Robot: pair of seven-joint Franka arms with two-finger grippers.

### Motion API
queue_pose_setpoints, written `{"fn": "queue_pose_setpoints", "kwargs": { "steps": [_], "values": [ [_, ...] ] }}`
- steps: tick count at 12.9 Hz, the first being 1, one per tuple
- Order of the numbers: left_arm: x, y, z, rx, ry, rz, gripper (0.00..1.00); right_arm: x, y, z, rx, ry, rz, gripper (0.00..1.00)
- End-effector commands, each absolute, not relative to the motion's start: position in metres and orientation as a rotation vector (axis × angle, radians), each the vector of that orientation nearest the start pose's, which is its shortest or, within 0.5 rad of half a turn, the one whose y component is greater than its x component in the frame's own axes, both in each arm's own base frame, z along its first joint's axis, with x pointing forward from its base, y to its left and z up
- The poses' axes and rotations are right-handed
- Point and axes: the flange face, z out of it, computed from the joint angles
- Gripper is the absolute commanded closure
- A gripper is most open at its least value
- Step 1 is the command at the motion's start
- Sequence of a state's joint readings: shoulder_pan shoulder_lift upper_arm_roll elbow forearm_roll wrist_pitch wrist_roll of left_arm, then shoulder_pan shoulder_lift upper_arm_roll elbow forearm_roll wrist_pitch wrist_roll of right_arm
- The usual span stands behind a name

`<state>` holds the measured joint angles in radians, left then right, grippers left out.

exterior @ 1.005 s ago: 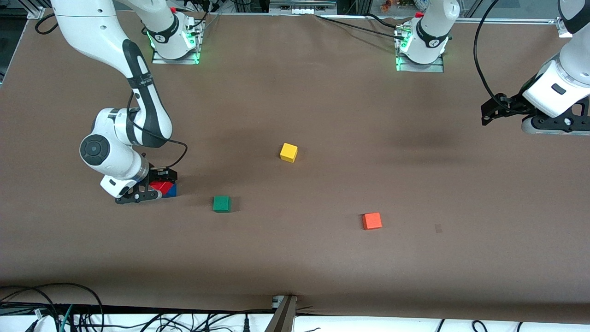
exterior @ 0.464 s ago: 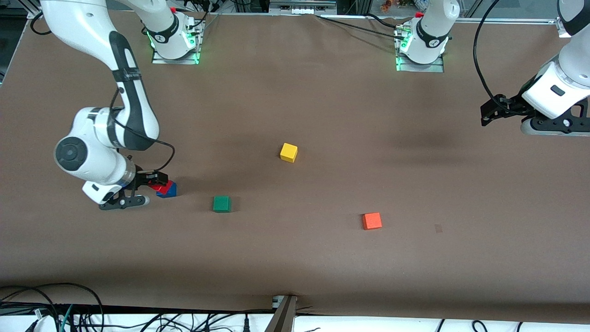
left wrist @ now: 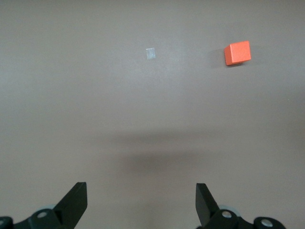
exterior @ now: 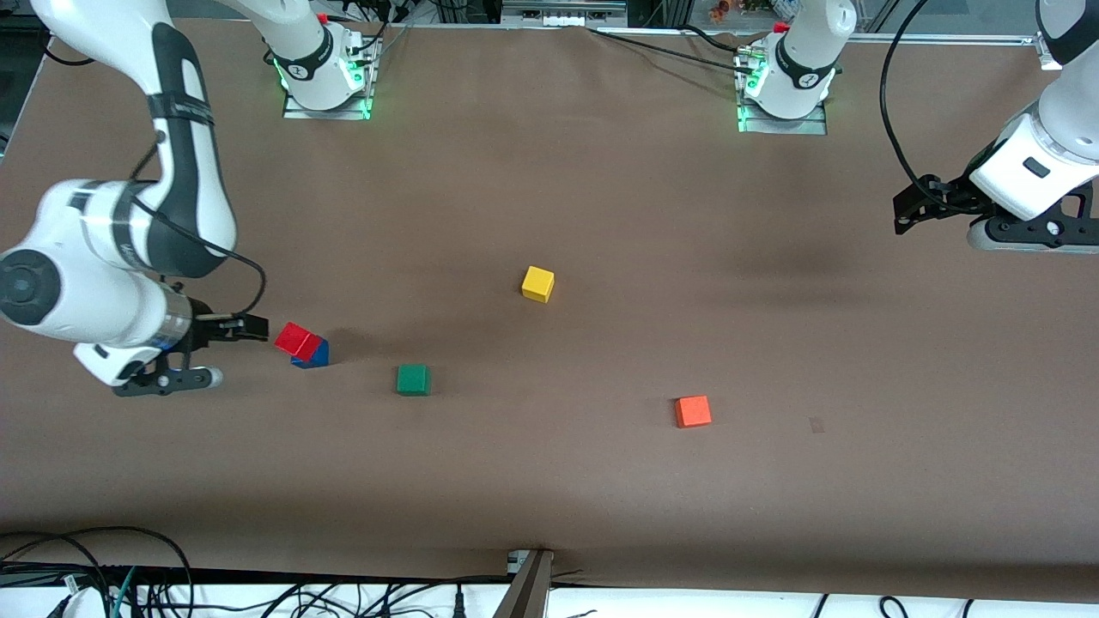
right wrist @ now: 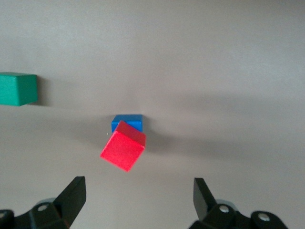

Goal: Pass red block to right arm, stack on blue

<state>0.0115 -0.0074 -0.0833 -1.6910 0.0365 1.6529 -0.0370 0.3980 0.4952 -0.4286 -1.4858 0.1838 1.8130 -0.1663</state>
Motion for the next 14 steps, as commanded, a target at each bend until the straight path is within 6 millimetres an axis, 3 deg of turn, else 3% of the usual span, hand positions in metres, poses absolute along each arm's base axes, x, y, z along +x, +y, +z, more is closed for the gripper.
{"fn": "queue_pose_setpoints", "kwargs": {
  "steps": [1,4,5,7,10,11,12,14],
  "values": [
    [0.559,-0.039,0.581,-3.095,0.039,0.052,0.00,0.676,0.031,0.451,-3.161,-0.161,0.235,0.00],
    [0.563,-0.038,0.576,-3.096,0.018,0.059,0.00,0.668,0.033,0.477,-3.156,-0.133,0.291,0.00],
    [0.563,-0.040,0.575,-3.095,-0.010,0.061,0.00,0.659,0.025,0.504,-3.168,-0.088,0.243,0.00],
    [0.563,-0.041,0.575,-3.096,-0.022,0.065,0.00,0.643,0.027,0.526,-3.186,-0.091,0.248,0.00],
    [0.561,-0.052,0.577,-3.096,0.027,0.065,0.00,0.603,0.043,0.562,-3.200,0.000,0.226,0.00],
    [0.558,-0.072,0.577,-3.092,0.063,0.062,0.00,0.587,0.052,0.570,-3.195,-0.039,0.226,0.00],
    [0.558,-0.078,0.577,-3.086,0.082,0.058,0.00,0.567,0.059,0.569,-3.196,-0.065,0.237,0.00],
    [0.556,-0.081,0.579,-3.080,0.090,0.050,0.00,0.554,0.058,0.591,-3.199,-0.078,0.181,0.00]
  ]
}}
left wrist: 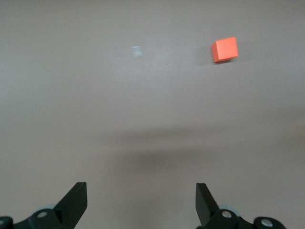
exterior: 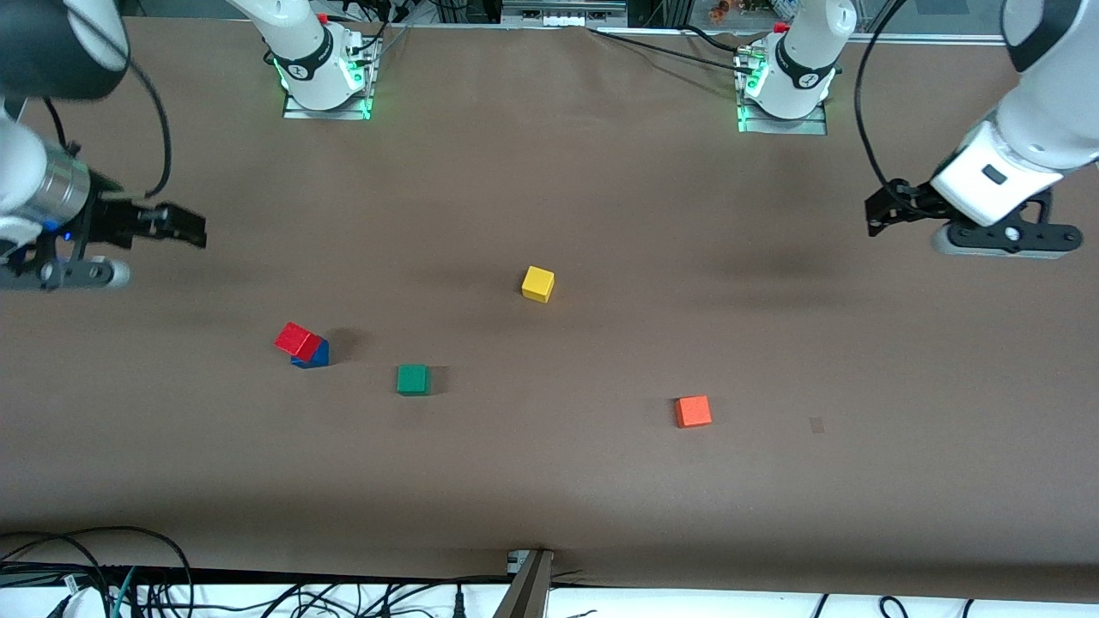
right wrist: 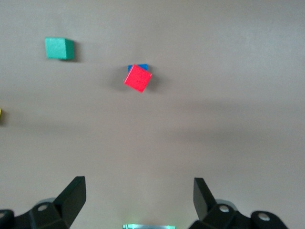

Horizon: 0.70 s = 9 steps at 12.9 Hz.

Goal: Pass red block to right arm, stack on blue

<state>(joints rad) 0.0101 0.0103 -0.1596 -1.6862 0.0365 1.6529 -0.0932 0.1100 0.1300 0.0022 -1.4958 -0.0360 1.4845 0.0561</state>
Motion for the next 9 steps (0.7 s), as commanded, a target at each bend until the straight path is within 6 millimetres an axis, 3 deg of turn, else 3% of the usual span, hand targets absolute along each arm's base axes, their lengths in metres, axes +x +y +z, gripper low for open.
{"fn": "queue_pose_setpoints", "kwargs": {
  "steps": [1,2,3,4,6,9],
  "values": [
    [0.557,-0.079,0.580,-3.081,0.088,0.045,0.00,0.548,0.052,0.608,-3.199,-0.055,0.120,0.00],
    [0.557,-0.076,0.580,-3.081,0.081,0.043,0.00,0.546,0.049,0.614,-3.198,-0.059,0.106,0.00],
    [0.557,-0.074,0.580,-3.081,0.076,0.046,0.00,0.537,0.044,0.633,-3.190,-0.046,0.063,0.00],
    [0.558,-0.073,0.579,-3.083,0.079,0.042,0.00,0.532,0.029,0.639,-3.188,-0.003,0.071,0.00],
    [0.565,-0.071,0.586,-3.088,0.066,-0.019,0.00,0.526,0.014,0.634,-3.175,0.013,0.175,0.00],
    [0.571,-0.069,0.597,-3.086,0.085,-0.074,0.00,0.536,0.015,0.625,-3.185,-0.005,0.210,0.00]
  ]
}}
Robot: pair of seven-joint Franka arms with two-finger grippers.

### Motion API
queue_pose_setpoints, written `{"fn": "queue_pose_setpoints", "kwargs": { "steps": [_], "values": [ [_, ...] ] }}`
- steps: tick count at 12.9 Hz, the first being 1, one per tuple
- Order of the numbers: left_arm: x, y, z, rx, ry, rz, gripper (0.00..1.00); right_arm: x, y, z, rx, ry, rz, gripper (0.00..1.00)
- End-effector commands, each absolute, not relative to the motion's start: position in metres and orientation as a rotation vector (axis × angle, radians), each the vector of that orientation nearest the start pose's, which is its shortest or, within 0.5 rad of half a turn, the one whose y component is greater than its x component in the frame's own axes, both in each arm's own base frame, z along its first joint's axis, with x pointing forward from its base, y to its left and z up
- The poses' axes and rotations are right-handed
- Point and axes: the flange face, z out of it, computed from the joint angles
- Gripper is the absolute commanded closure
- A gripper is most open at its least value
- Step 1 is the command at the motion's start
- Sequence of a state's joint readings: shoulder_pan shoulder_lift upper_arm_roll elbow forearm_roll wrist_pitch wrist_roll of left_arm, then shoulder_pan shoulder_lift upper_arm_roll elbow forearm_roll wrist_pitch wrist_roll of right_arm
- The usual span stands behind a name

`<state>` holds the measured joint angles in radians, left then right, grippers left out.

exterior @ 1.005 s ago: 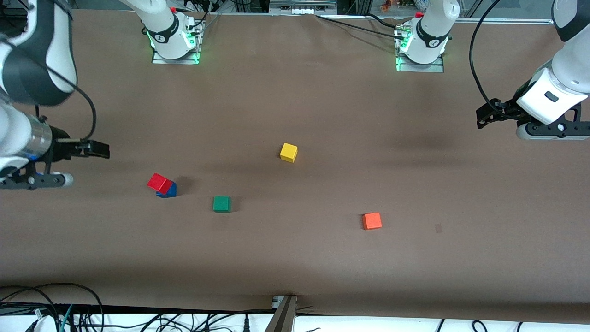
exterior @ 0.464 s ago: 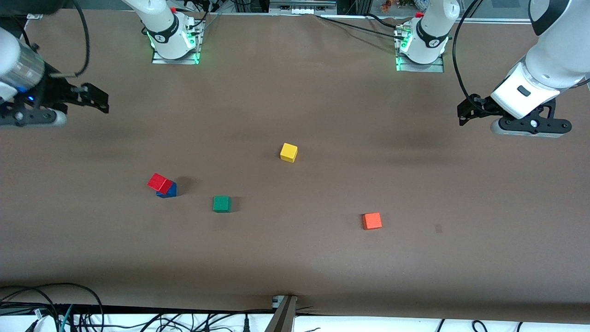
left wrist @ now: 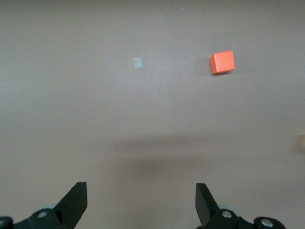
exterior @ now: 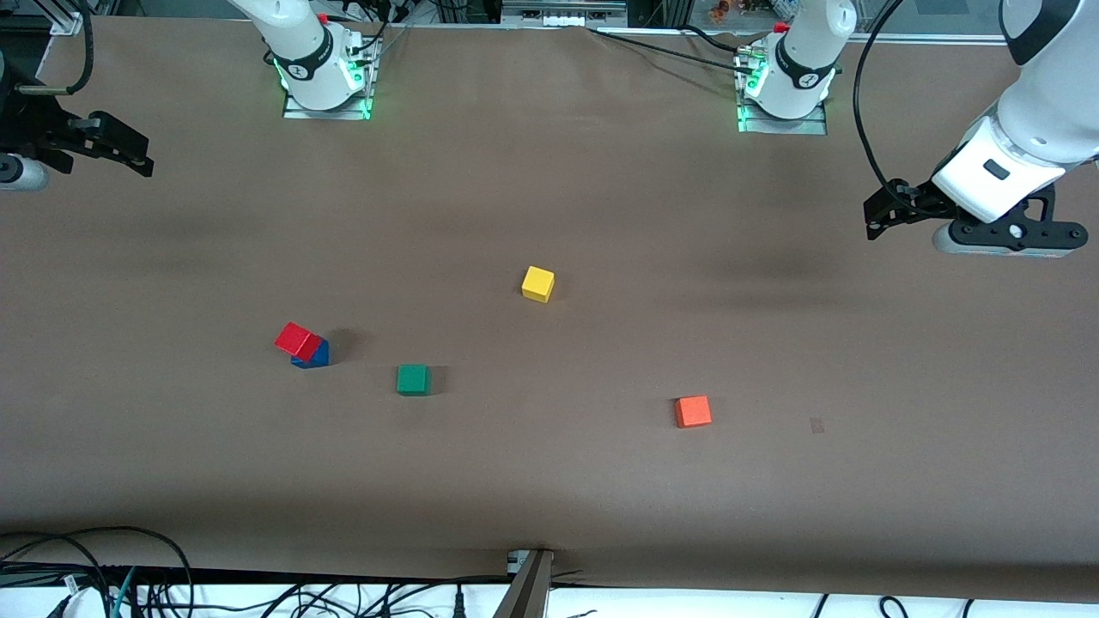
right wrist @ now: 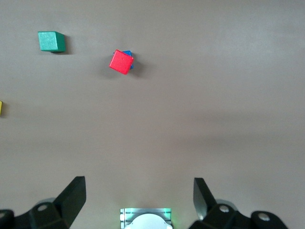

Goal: Pass red block to right arm, stack on blue

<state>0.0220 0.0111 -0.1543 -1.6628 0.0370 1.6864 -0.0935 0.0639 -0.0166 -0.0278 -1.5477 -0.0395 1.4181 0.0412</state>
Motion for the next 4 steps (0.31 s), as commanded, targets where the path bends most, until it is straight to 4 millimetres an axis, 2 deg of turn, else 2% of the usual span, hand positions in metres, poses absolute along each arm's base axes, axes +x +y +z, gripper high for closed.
{"fn": "queue_pose_setpoints", "kwargs": {
  "steps": [1,4],
  "values": [
    [0.5727,-0.0724,0.5953,-3.091,0.065,-0.061,0.00,0.5387,0.0165,0.6226,-3.188,-0.010,0.215,0.00],
    [0.5703,-0.0680,0.5976,-3.090,0.052,-0.043,0.00,0.5402,0.0191,0.6223,-3.189,-0.010,0.212,0.00]
  ]
}}
